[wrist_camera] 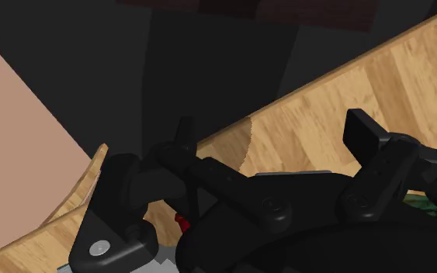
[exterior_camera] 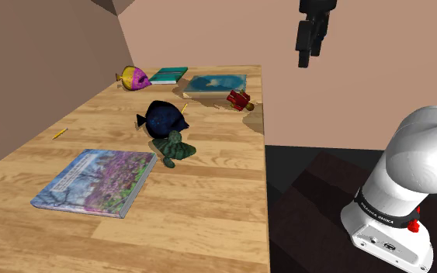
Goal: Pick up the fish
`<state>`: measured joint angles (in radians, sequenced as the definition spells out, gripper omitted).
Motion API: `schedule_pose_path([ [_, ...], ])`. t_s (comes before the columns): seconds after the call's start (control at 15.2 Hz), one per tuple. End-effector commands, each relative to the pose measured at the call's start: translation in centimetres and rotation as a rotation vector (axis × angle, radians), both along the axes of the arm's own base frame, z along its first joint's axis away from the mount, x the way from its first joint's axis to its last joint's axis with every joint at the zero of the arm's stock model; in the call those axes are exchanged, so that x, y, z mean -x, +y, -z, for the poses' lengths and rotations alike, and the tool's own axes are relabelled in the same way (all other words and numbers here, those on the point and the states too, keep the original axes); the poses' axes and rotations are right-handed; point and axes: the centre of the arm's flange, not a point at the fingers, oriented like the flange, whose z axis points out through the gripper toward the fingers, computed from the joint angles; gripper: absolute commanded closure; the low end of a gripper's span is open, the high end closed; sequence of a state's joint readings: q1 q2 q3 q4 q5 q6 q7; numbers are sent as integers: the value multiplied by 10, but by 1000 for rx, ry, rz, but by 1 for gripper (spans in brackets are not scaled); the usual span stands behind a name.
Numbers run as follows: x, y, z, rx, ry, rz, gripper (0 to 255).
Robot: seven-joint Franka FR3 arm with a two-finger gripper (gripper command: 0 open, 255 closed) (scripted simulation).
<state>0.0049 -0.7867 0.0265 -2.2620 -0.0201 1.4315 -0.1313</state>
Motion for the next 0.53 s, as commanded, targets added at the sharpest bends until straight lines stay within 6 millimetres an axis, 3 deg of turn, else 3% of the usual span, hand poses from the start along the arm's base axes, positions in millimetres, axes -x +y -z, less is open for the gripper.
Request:
schedule_pose_path([
  [0.0,0,0,0,0,0,0,0],
  [0.46,-14,89,30,35,-70,186,0],
])
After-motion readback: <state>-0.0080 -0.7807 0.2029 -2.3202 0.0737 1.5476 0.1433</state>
